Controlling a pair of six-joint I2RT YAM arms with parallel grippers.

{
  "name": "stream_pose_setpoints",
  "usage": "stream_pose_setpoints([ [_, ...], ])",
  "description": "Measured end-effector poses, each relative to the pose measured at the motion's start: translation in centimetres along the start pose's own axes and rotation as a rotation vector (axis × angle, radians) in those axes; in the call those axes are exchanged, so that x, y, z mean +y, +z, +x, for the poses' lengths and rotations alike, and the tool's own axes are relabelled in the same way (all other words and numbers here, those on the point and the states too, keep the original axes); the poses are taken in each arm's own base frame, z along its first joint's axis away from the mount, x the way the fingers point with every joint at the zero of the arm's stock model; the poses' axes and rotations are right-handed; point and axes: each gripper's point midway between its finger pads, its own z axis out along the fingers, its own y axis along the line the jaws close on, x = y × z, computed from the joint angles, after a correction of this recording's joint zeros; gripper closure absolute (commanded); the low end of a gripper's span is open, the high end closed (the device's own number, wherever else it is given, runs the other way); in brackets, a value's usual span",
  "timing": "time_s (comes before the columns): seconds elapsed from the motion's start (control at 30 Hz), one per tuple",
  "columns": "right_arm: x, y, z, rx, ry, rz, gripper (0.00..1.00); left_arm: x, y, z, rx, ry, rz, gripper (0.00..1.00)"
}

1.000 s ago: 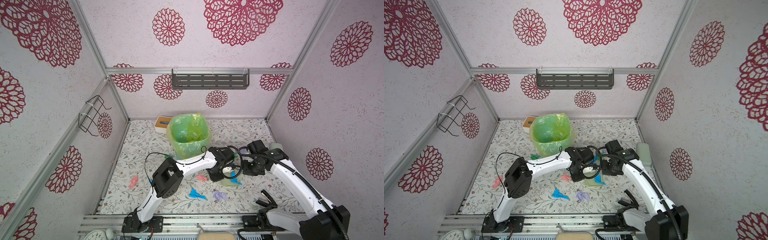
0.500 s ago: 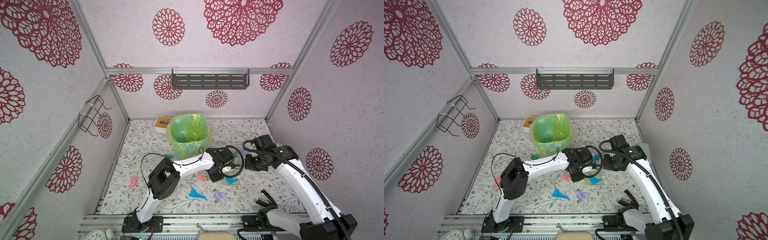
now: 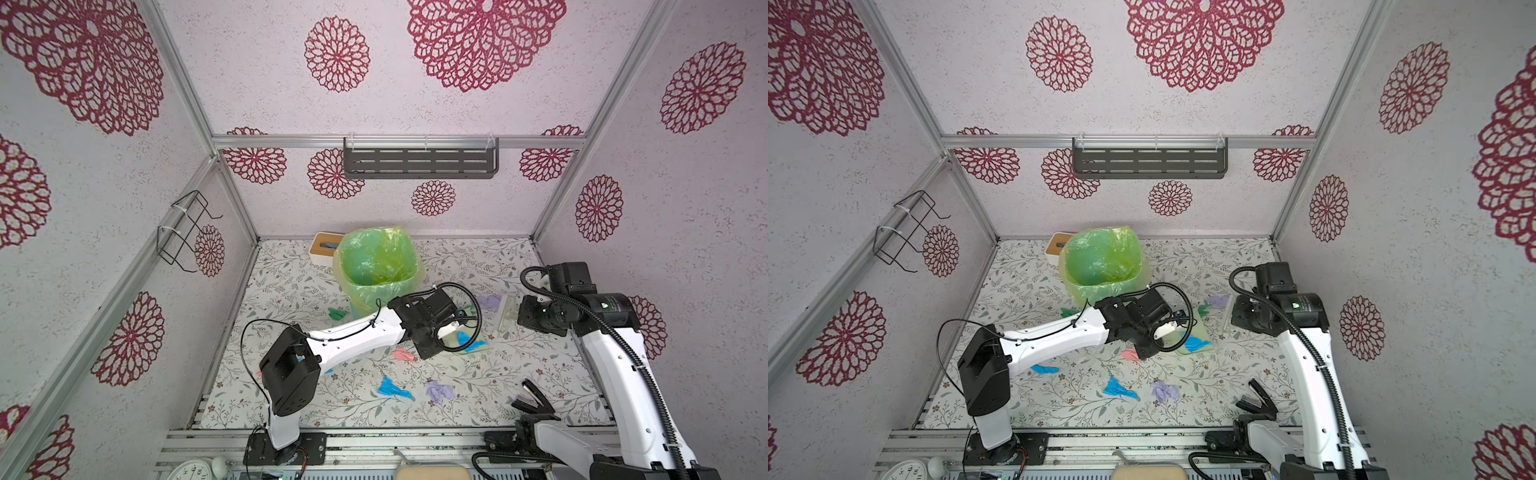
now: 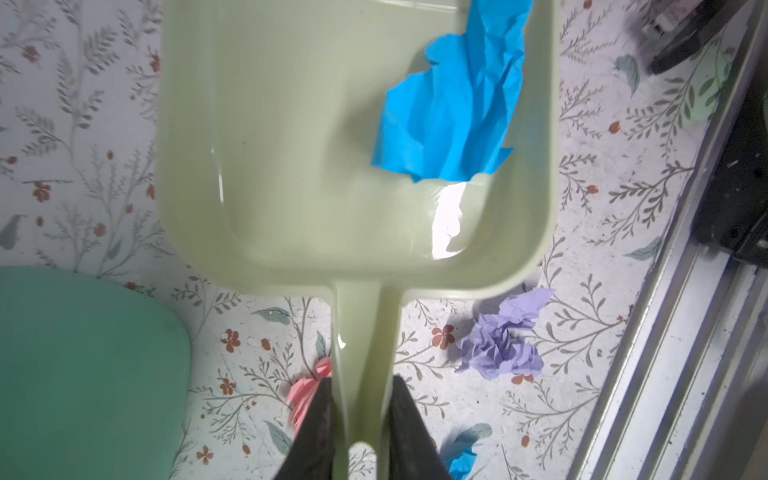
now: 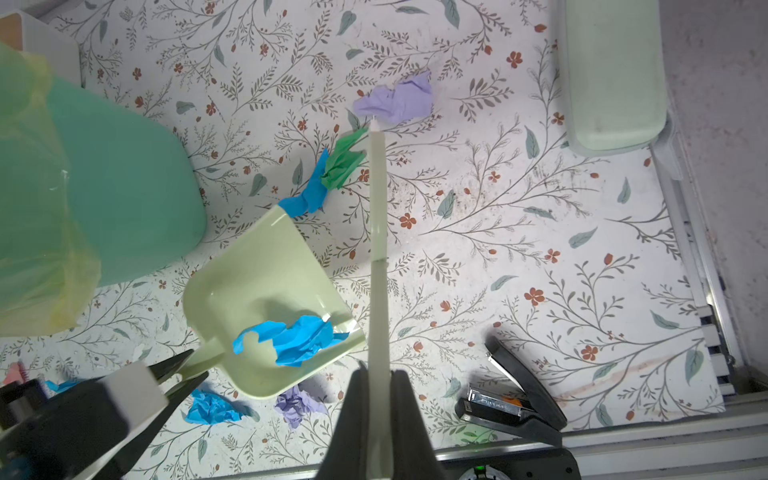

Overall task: Sweep away the paper scraps from the table
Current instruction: 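Lift the dustpan with the scrap and carry it to the bin with the left gripper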

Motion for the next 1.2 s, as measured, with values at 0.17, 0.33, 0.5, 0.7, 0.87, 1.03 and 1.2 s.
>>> stream_pose_setpoints([
  [0.17, -0.5, 0.0, -0.5, -0.014, 0.017, 0.004, 1.0, 0.4, -2.6, -1.2, -0.069, -0.012, -0.027, 0.96],
  [0.33, -0.6, 0.1, -1.0, -0.029, 0.031, -0.011, 1.0, 0.7, -5.3, -1.8, -0.116, -0.031, -0.045, 0.96],
  [0.5, -0.4, 0.5, -1.1, -0.035, 0.038, -0.03, 1.0, 0.9, -8.7, -3.1, -0.163, -0.058, -0.058, 0.96],
  [0.7, -0.2, 0.8, -0.9, -0.03, 0.041, -0.05, 1.0, 0.8, -13.0, -4.5, -0.217, -0.086, -0.072, 0.95],
  [0.87, 0.1, 0.7, -1.2, -0.044, 0.041, -0.073, 1.0, 1.0, -16.2, -5.4, -0.254, -0.11, -0.09, 0.96],
  [1.03, 0.3, 0.7, -1.4, -0.052, 0.038, -0.084, 1.0, 1.7, -18.6, -5.4, -0.26, -0.142, -0.129, 0.95],
  [1.2, 0.2, 0.7, -1.5, -0.055, 0.032, -0.082, 1.0, 2.6, -20.7, -5.0, -0.257, -0.177, -0.181, 0.95],
])
